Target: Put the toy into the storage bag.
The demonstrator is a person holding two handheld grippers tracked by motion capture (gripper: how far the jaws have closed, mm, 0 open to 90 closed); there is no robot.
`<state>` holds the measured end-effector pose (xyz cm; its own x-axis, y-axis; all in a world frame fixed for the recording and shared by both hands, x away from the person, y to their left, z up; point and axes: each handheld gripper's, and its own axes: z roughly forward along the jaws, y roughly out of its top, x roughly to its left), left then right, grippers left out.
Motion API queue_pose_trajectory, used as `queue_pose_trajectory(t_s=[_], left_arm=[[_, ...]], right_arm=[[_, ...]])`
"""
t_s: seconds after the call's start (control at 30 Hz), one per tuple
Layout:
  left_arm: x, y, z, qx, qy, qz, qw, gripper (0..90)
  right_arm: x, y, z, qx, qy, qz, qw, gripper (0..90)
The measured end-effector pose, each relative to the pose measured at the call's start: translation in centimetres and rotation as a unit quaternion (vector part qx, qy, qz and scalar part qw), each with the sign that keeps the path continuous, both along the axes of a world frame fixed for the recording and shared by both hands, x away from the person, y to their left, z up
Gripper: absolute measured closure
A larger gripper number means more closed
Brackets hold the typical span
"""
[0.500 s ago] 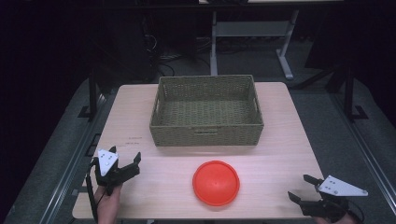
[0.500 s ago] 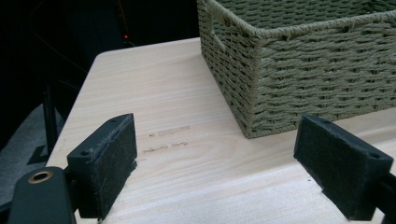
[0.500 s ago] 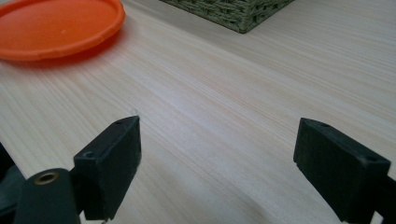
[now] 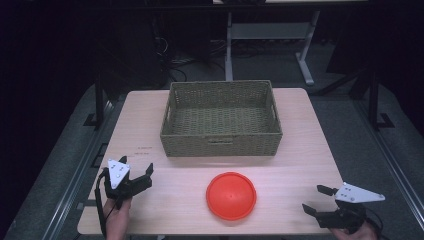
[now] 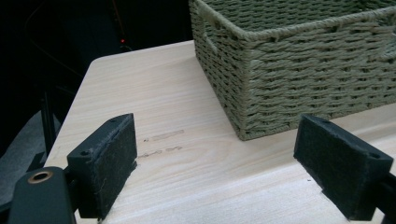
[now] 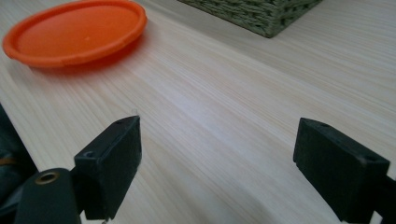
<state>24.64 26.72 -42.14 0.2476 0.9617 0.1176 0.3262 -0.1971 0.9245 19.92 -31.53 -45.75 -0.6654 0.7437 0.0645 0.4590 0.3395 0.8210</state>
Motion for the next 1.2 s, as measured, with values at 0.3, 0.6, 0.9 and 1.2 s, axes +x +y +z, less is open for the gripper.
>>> queue_pose_trajectory(t_s=[0.3,0.6,0.9,1.2], left_arm=[[-0.2,0.1,0.1,-0.001,-0.007,0.002,1.0,12.8],[-0.3,0.3,0.2,0.006,-0.016,0.003,0.9998,12.7],[-0.3,0.2,0.1,0.007,-0.02,0.004,0.9998,12.7],[-0.3,0.1,0.2,0.015,-0.021,0.001,0.9997,12.7]], right_arm=[[2.0,2.5,1.4,0.01,0.029,0.034,0.999,15.1],[4.0,5.3,2.9,0.026,0.054,0.059,0.9964,20.3],[5.9,9.0,2.8,0.005,0.092,0.083,0.9923,22.4],[7.4,11.4,2.5,-0.006,0.13,0.092,0.9872,23.6]])
